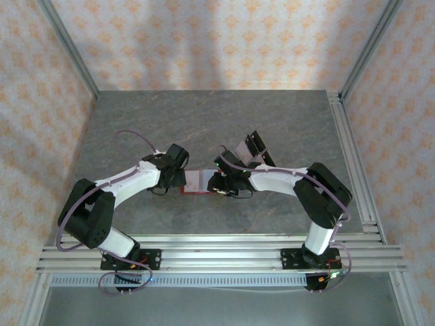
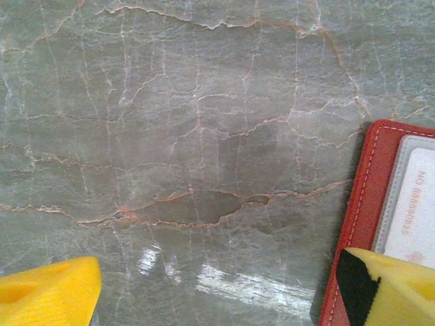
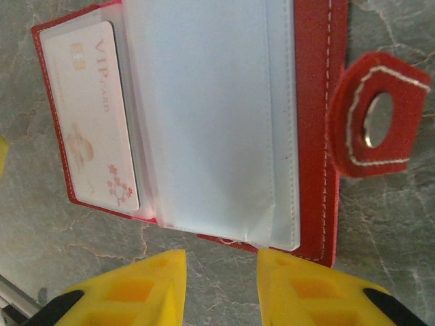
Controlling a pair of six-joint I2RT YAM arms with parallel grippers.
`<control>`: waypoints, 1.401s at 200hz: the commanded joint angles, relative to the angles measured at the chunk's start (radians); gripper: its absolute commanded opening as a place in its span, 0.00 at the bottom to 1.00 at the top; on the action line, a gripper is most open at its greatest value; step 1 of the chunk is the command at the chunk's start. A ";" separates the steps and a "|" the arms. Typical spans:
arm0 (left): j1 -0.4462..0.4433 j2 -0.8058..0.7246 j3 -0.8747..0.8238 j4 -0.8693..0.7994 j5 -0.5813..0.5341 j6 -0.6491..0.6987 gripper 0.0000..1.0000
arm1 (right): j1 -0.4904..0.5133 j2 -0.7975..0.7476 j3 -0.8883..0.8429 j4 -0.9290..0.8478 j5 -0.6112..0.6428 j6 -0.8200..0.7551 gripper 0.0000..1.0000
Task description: Put the credit cards into the card holder
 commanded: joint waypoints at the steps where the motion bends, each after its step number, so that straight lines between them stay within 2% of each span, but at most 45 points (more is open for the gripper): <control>1: -0.004 0.015 -0.002 0.003 -0.006 0.004 0.91 | 0.003 0.012 0.012 0.018 0.022 0.008 0.32; 280: -0.010 0.041 -0.010 0.022 -0.003 0.008 0.91 | -0.038 0.083 0.061 0.051 0.007 -0.007 0.30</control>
